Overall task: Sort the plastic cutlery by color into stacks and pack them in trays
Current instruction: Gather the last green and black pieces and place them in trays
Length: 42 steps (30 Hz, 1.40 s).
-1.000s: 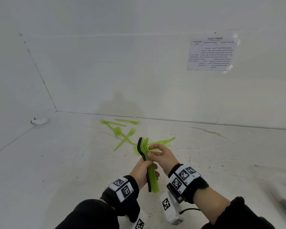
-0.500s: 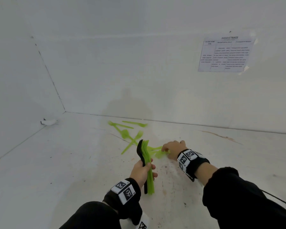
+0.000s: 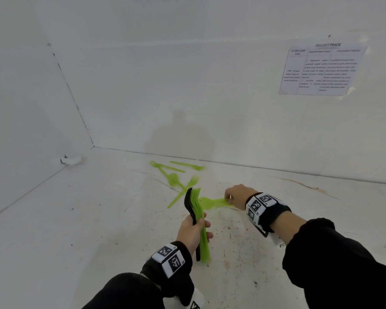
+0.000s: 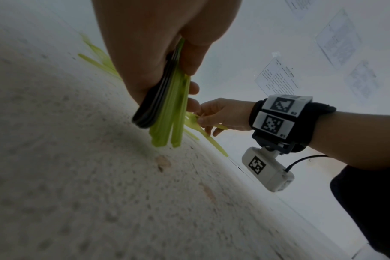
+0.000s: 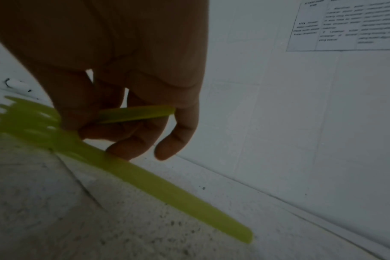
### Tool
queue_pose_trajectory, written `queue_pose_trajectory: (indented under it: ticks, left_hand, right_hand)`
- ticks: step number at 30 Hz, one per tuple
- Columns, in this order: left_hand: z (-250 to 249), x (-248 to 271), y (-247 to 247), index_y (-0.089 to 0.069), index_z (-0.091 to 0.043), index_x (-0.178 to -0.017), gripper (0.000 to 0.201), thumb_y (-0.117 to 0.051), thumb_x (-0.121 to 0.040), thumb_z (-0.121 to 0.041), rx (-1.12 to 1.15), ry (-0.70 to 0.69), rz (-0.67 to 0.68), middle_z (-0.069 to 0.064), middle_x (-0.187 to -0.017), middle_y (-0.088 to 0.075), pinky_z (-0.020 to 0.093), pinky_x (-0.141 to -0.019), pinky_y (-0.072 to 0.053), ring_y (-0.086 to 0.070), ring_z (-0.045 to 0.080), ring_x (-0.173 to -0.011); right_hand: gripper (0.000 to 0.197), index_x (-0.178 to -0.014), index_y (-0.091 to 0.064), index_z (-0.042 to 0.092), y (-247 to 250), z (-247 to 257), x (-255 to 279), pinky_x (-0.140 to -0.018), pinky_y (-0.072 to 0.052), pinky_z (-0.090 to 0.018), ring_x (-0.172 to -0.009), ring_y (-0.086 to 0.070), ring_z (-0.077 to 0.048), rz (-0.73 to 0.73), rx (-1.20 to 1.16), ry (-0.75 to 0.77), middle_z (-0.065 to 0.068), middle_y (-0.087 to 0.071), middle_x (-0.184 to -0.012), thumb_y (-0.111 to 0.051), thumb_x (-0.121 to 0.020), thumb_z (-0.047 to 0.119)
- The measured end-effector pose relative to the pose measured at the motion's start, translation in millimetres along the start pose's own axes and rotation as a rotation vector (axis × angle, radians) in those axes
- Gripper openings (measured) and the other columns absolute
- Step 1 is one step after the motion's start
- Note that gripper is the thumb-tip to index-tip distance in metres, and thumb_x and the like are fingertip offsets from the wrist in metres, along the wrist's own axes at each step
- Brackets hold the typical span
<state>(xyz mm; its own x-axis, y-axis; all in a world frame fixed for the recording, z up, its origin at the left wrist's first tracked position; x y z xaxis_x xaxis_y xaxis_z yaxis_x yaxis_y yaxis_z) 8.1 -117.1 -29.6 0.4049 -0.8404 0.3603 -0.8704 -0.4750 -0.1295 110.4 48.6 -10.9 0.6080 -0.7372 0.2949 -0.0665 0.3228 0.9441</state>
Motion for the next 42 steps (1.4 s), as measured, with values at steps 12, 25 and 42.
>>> queue_pose_trajectory:
  ticks: [12,25,42]
  left_hand:
    - [1.3,-5.8,-4.6,-0.050,-0.008,-0.106,0.012,-0.045,-0.096,-0.005,0.115,-0.014,-0.080,0.008,-0.080,-0.052,0.032,-0.058,-0.044,-0.052,0.022,-0.061]
    - [10.0,11.5,-27.1,-0.054,-0.010,-0.103,0.013,-0.044,-0.097,-0.004,0.113,-0.038,0.045,0.008,-0.080,-0.060,0.035,-0.061,-0.052,-0.064,0.022,-0.056]
    - [15.3,15.7,-36.8,-0.056,-0.009,-0.103,0.015,-0.042,-0.097,-0.008,0.084,-0.024,0.048,0.011,-0.080,-0.061,0.030,-0.054,-0.045,-0.056,0.023,-0.061]
  right_hand:
    - [0.003,-0.097,-0.050,0.012,-1.5,21.1,39.4,-0.050,-0.046,-0.022,-0.059,-0.051,-0.012,-0.139,-1.100,-0.061,0.001,-0.054,-0.079,-0.050,-0.094,0.011]
    - [0.009,-0.093,-0.051,0.020,-32.4,40.8,66.3,-0.059,-0.042,-0.027,-0.060,-0.047,-0.011,-0.345,-1.199,-0.110,0.003,-0.051,-0.080,-0.058,-0.089,0.016]
    - [0.017,-0.097,-0.052,0.013,-46.4,47.5,95.4,-0.063,-0.053,-0.027,-0.074,-0.060,-0.020,-0.457,-1.491,-0.149,-0.003,-0.057,-0.092,-0.056,-0.087,0.000]
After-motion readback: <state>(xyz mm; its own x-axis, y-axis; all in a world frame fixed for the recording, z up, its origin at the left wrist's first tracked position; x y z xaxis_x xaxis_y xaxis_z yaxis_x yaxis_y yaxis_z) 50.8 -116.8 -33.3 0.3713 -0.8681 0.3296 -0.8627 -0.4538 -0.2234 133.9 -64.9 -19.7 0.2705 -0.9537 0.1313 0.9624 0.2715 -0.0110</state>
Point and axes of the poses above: each hand's wrist, its own x-axis away from the middle knuckle, its own y-axis out of the back of the hand, z = x × y, the point moved 1 cm from there along -x, towards the middle knuckle
